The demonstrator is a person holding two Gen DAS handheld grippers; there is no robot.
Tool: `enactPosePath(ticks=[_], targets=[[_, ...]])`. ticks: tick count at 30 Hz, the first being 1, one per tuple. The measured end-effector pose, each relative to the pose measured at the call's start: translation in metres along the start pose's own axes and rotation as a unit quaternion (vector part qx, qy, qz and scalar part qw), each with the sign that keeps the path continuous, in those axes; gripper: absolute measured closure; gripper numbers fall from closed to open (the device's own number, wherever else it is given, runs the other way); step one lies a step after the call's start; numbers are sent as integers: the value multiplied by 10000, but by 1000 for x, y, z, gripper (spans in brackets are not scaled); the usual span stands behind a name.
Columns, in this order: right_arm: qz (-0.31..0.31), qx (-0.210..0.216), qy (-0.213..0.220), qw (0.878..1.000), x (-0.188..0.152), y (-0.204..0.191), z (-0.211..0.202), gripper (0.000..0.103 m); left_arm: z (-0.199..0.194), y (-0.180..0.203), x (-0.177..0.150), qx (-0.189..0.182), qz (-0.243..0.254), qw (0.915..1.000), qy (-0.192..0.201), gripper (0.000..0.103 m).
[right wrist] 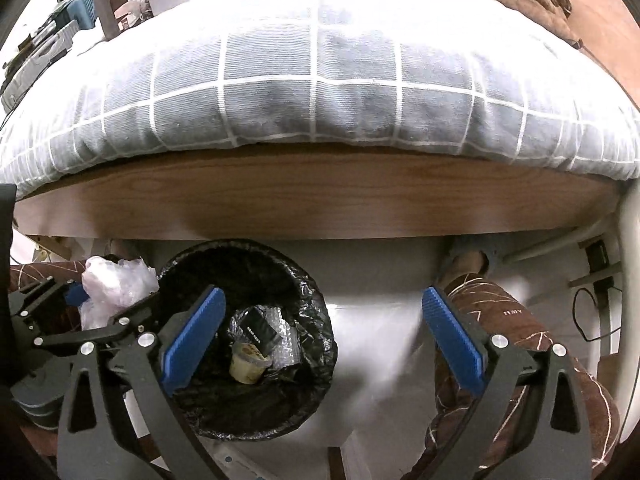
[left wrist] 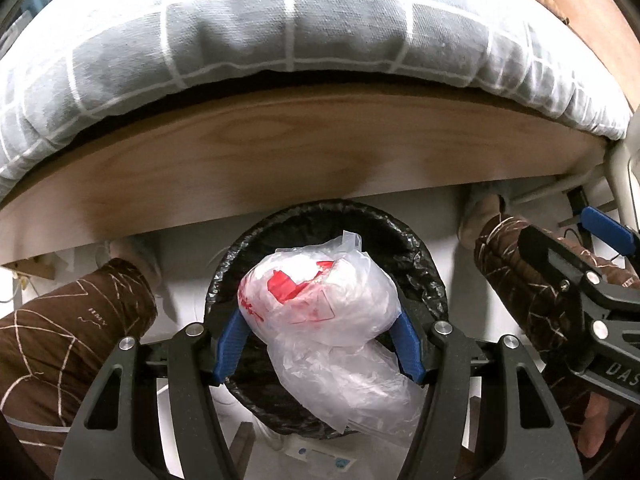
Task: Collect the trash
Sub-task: 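Open the left tool over the bin dropping the red-white plastic bag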
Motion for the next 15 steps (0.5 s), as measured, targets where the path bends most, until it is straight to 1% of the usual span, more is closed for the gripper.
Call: enactPosePath(ticks=[2,4,5,6,7,9,15], targets=[[18,-7,-13,10000,0,1,1,8,0,-1,-1,45,2,10000,12,40],[2,-8,-24,10000,1,0,1,8,1,-3,-1,101,2,9999,1,36],[-10,-11,-26,10000,0,0,2,8,1,-5,-1,131,-4,9999,1,31],[-24,-17,-23,10000,0,0,4,8,0,-5,-1,145,-10,9999,15,28],[-40,-35,-11,10000,1,-1,4,8,-2,-6,0,163,-6,9999,47,28],[-56,-52,-8,10000,1,-2,4,8,-4,-8,2,213,3,9997,112,21],[-95,-100,82,9999,7,-13,-2,8,-16,-20,7,317,-110,9990,306,12]])
Point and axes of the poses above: each gripper's, at about its wrist camera, not at the fingertips, and z roughly the way its jaws point, y to its right, x to its top, the point moved 7 cm from there along z, roughly the way its jaws point, and after that the axes turned 15 degrees about -x, right-handed, at the moved point
